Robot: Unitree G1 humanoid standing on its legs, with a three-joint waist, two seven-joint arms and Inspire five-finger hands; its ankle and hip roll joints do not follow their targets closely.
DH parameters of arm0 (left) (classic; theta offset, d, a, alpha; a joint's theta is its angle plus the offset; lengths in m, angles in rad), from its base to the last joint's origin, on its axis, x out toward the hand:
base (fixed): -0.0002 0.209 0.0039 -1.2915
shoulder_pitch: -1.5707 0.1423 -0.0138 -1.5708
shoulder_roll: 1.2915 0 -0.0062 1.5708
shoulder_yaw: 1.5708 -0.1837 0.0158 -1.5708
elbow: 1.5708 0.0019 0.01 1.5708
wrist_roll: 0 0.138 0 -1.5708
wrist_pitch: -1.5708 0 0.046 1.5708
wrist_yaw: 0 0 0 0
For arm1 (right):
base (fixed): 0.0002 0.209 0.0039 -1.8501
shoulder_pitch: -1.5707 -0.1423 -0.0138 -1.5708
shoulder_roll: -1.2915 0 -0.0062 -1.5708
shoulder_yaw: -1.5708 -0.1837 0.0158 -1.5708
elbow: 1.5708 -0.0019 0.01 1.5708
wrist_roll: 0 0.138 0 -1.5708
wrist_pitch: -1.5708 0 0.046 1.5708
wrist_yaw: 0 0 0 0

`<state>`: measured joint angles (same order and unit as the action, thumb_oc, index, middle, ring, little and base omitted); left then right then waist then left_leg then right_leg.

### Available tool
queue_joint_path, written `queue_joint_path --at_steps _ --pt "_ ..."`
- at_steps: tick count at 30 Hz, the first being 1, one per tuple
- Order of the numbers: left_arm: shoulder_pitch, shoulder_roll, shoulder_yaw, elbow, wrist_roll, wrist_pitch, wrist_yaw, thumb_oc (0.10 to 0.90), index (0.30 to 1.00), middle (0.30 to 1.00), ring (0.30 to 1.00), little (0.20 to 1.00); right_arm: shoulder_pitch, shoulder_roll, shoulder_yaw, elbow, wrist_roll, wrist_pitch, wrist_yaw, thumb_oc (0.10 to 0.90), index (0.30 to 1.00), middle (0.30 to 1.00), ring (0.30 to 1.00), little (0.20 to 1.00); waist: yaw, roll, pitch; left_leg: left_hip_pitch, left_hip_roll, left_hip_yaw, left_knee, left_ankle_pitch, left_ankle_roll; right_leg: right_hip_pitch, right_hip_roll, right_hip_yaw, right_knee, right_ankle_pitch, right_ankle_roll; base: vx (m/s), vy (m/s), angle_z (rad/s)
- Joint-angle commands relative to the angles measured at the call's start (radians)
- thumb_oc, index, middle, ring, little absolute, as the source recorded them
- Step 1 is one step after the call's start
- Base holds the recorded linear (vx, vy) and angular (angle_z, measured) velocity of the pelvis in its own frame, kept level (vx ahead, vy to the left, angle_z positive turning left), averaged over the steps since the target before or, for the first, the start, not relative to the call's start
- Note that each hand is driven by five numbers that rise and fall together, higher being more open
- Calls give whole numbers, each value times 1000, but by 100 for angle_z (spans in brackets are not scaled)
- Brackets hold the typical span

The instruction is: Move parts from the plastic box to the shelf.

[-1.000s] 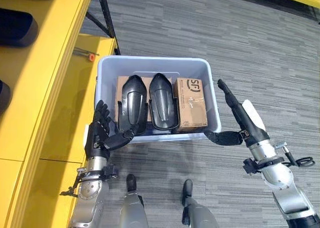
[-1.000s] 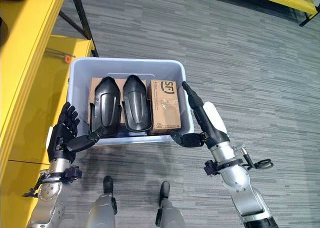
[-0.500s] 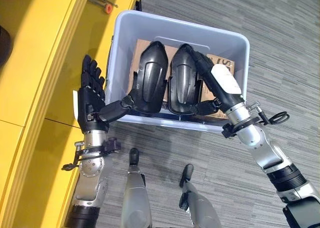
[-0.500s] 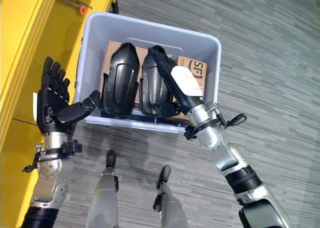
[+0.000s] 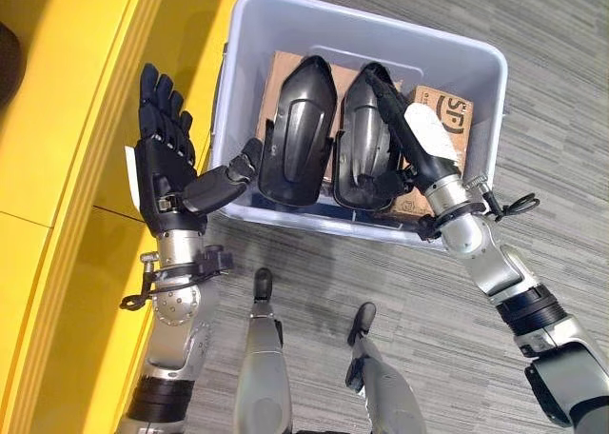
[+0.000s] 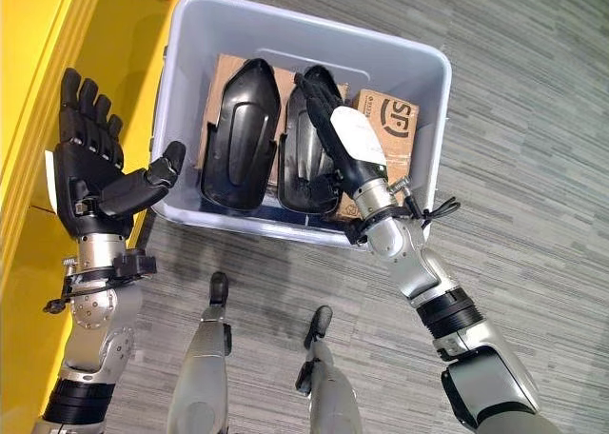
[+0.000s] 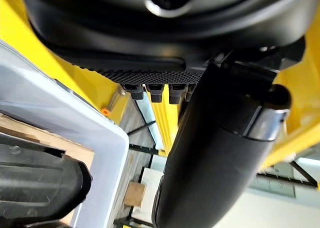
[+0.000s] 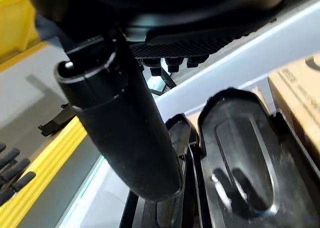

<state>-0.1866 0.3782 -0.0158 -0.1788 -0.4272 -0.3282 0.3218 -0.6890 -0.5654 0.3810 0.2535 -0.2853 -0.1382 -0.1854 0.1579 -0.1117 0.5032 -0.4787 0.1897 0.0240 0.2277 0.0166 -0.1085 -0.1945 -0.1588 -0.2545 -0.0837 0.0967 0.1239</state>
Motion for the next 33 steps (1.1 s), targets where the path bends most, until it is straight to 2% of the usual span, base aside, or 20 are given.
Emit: queue_joint_path --at_steps 1,13,25,33 --pt "-51 42 4 -179 12 -134 5 900 1000 1000 1000 1000 -153 -21 -7 -7 79 -45 -88 900 1000 1000 1000 1000 8 8 -42 -81 15 1 20 43 8 87 -77 2 114 -97 34 0 0 0" --pt "-71 34 -38 -182 -27 -131 -6 900 1000 1000 1000 1000 -231 16 -9 196 356 -66 -76 900 1000 1000 1000 1000 22 40 -10 -124 -3 -10 27 42 9 67 -77 -12 112 -101 34 0 0 0" --pt "-89 31 -74 -180 -73 -137 -26 900 1000 1000 1000 1000 -349 16 68 423 341 -46 -88 900 1000 1000 1000 1000 44 71 15 -183 -26 -33 31 48 10 46 -70 -30 109 -111 35 -1 -11 7" --pt "-77 29 -78 -175 -79 -139 -21 900 1000 1000 1000 1000 -398 3 118 524 325 -34 -76 900 1000 1000 1000 1000 57 69 17 -220 -39 -50 33 47 11 36 -62 -45 97 -113 35 15 -14 10"
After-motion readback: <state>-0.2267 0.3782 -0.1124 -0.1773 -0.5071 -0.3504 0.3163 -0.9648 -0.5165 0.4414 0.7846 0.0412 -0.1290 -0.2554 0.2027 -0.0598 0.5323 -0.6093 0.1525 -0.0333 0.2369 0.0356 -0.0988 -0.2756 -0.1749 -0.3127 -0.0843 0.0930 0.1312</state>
